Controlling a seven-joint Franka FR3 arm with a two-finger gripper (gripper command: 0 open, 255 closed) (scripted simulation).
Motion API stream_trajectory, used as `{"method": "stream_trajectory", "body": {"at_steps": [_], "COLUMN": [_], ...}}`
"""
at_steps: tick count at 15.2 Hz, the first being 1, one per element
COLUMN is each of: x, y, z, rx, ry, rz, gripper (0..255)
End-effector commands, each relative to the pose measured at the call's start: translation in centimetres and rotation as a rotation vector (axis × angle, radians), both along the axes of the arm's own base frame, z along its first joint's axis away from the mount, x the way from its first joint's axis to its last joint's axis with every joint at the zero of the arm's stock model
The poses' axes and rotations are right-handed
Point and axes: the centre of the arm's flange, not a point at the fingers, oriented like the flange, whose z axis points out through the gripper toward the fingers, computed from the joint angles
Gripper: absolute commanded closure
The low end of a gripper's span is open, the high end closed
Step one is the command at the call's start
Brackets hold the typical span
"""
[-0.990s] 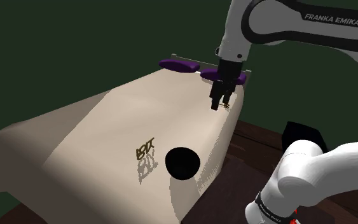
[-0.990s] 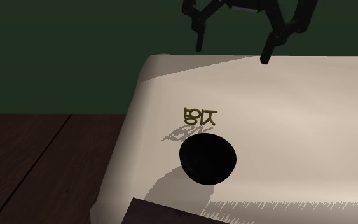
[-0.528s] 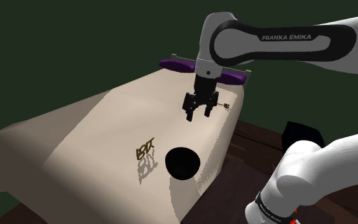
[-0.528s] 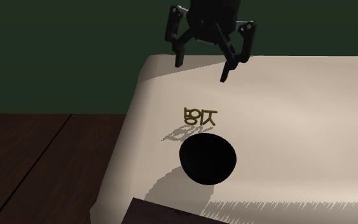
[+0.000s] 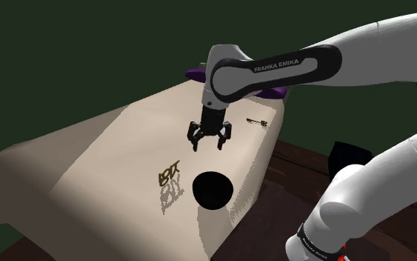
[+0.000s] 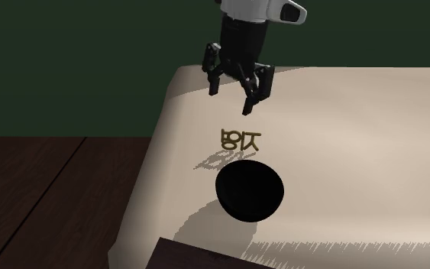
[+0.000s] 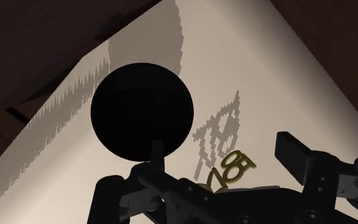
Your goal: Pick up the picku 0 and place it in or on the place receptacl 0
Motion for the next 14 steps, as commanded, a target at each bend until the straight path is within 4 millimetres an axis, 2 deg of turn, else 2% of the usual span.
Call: {"method": "stream_trajectory", "body": {"at_steps": [1, 7, 14], "x": [1.9, 7.3, 13.6], "y": [1.0, 1.8, 1.3], "z": [-1.9, -7.4, -14.0], "rx": [0.002, 0.003, 0.004], "ry": [0.005, 0.024, 0.047], "rz": [-0.077, -0.293, -0.546], "gripper": [0, 0, 0]}}
